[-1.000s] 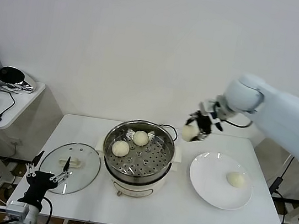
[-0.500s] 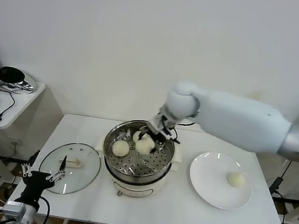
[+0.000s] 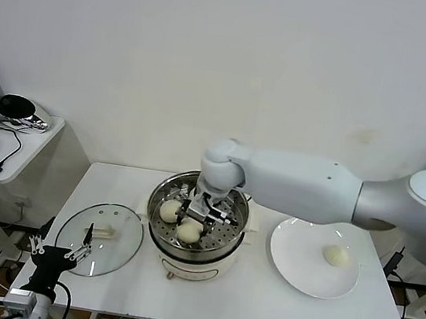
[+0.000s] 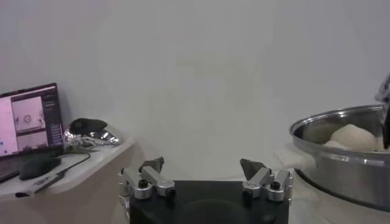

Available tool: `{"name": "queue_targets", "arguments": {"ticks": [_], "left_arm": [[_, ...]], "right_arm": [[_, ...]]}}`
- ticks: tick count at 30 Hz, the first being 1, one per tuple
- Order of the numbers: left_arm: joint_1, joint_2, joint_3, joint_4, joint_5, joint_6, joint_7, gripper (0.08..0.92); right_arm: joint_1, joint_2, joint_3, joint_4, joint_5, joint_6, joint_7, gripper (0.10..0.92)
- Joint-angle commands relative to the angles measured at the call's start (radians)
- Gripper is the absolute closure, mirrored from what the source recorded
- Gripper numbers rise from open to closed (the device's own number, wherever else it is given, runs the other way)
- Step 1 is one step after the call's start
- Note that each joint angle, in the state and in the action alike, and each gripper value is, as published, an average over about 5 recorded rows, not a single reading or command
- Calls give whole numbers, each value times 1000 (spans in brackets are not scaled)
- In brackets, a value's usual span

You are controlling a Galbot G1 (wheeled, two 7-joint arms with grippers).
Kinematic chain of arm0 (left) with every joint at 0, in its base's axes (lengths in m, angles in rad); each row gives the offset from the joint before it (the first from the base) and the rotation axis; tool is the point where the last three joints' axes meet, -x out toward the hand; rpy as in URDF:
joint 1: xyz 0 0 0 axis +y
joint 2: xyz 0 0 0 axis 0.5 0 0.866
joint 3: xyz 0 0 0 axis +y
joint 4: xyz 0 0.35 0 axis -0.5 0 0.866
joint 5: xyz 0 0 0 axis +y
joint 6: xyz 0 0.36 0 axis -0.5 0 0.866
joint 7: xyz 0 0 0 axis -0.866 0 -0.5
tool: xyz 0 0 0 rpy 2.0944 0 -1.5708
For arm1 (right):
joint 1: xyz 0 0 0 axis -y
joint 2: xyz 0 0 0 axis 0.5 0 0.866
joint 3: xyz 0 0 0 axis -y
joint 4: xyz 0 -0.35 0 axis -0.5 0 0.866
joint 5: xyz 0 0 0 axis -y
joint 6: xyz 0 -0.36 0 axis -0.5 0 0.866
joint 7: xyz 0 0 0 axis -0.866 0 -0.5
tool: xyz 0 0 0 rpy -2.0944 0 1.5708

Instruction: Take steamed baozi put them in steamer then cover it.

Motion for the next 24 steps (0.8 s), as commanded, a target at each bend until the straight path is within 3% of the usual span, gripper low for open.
{"name": "queue_targets", "arguments": {"ticks": [1,8,11,16,20,24], "left_arm": [[3,-4,0,1,0,-3,0,177],[7,0,-5,-5,0,-3,-1,177],[7,2,-6,-7,-1,-2,-1,177],[3,5,-2,-4,-1,-2,-1,177],[-2,12,10,0,0,-2,-1,177],[-10,21,25,0,1,-1,0,177]], "right_arm": [[-8,25,-11,4,-73,53,-12,397],[54,-37,31,34,-3,31,-30,237],[108,-101,65,75,71,-31,-68,208],[197,-268,77,136,134,-246,-141,203],[233,-418,39,182,172,-493,-95,203],[213,-576,36,215,170,-610,-54,203]]}}
